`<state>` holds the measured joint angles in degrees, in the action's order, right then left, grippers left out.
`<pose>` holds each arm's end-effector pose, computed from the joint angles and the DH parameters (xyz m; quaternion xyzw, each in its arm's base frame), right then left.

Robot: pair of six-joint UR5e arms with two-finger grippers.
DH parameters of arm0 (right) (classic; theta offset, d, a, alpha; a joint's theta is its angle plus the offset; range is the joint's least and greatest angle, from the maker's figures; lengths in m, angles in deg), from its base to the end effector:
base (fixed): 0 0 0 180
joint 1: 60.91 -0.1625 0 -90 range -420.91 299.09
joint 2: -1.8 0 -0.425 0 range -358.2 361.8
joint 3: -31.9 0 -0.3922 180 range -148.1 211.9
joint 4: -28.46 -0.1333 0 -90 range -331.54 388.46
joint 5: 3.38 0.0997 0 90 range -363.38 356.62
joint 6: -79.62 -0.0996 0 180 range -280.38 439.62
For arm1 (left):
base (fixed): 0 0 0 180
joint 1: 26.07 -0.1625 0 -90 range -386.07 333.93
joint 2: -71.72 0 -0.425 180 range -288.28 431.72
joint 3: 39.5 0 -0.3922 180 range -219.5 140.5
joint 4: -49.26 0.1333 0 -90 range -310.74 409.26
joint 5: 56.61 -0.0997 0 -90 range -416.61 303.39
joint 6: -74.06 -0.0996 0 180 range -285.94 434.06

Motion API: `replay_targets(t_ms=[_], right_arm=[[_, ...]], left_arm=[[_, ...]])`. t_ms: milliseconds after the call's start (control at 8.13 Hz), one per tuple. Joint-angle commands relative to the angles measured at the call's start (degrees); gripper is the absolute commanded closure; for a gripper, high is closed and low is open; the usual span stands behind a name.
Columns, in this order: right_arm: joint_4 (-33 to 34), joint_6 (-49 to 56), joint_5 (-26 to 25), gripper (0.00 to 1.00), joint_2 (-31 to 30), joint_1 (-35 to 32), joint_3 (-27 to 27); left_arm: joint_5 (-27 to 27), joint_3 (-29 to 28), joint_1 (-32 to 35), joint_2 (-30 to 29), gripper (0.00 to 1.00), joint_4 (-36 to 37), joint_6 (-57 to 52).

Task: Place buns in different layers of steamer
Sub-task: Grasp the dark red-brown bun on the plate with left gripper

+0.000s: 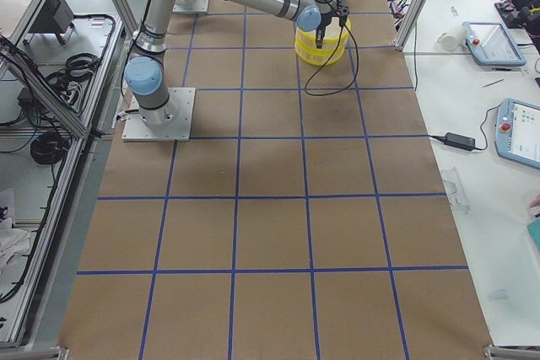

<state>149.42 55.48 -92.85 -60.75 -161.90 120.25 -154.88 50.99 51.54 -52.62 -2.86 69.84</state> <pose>0.2571 -0.6196 0.2787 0.1142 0.9924 -0.0415 0.0180 0.0268 -0.6765 0.1963 -0.0729 0.9944 -0.0159 0.0752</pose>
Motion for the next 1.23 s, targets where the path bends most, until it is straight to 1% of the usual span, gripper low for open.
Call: replay_targets(t_ms=[0,123,246,369,492,1107], right_arm=[[-0.11,1.20,-0.08,1.00,-0.02,0.00,0.42],[-0.20,1.11,-0.08,1.00,-0.11,0.00,0.60],[-0.11,1.11,-0.08,1.00,-0.02,0.00,0.60],[0.06,1.11,0.09,1.00,-0.11,0.26,0.60],[0.41,0.94,0.27,1.00,-0.11,0.35,0.43],[0.42,0.23,1.06,1.00,-0.11,0.53,0.51]], left_arm=[[0.36,0.03,-0.01,-0.02,0.54,0.00,2.81],[0.36,0.03,-0.01,-0.02,0.59,0.00,2.47],[0.36,0.03,-0.01,-0.02,0.78,0.00,2.20],[0.36,0.03,-0.01,0.16,0.87,0.00,2.29],[0.71,-0.06,-0.01,0.68,1.00,0.00,1.85],[2.30,0.03,0.26,5.07,1.00,-2.28,1.85]])
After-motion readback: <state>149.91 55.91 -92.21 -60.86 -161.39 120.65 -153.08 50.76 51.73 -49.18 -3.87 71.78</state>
